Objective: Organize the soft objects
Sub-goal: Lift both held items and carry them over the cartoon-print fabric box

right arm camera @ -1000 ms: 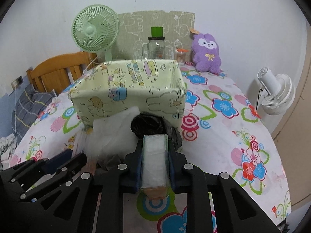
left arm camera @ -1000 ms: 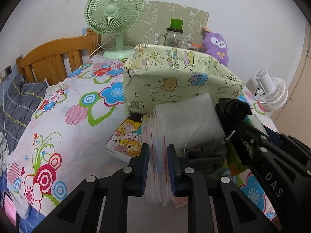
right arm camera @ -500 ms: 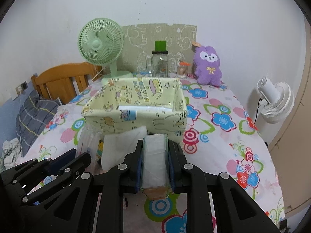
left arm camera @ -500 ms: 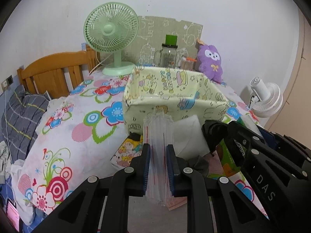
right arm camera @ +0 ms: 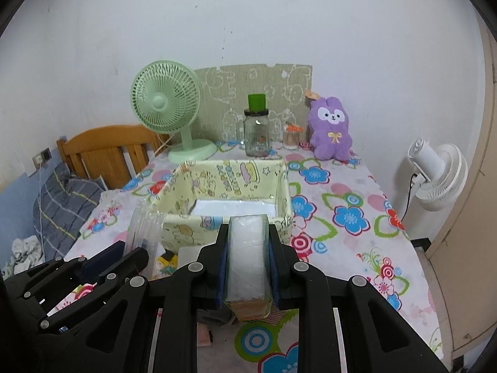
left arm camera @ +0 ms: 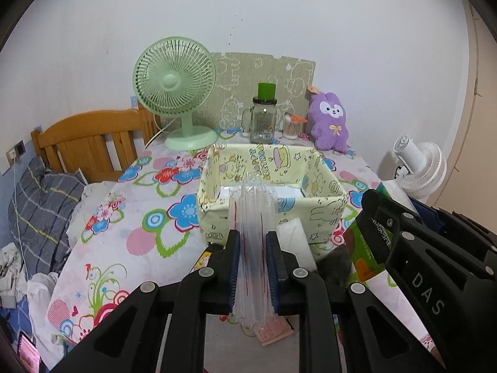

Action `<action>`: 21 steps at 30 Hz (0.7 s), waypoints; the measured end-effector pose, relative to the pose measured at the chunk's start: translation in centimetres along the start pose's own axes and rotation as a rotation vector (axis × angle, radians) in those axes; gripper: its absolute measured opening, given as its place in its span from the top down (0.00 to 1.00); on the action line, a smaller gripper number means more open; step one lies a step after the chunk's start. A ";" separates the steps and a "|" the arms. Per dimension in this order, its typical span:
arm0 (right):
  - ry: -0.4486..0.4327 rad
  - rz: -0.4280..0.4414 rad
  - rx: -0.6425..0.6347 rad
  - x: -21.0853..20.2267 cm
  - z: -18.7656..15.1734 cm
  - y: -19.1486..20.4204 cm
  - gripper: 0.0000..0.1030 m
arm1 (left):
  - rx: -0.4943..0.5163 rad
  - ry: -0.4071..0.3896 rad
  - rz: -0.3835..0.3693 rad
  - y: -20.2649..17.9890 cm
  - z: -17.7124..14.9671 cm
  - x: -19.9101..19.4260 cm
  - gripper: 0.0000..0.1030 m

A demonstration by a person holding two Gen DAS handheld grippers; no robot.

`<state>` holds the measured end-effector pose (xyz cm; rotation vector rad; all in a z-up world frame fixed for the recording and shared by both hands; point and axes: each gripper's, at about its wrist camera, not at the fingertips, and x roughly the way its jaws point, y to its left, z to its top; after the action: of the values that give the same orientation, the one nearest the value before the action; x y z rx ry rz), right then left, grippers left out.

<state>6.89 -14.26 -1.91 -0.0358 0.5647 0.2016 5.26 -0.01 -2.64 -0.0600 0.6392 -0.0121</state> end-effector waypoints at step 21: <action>-0.032 0.019 0.014 -0.5 3.1 -0.7 0.76 | 0.033 -0.042 0.007 -1.6 3.2 0.0 0.86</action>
<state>8.22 -14.73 0.95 -0.0138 0.5348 0.2169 7.19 -1.44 0.02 -0.0262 0.5975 -0.0150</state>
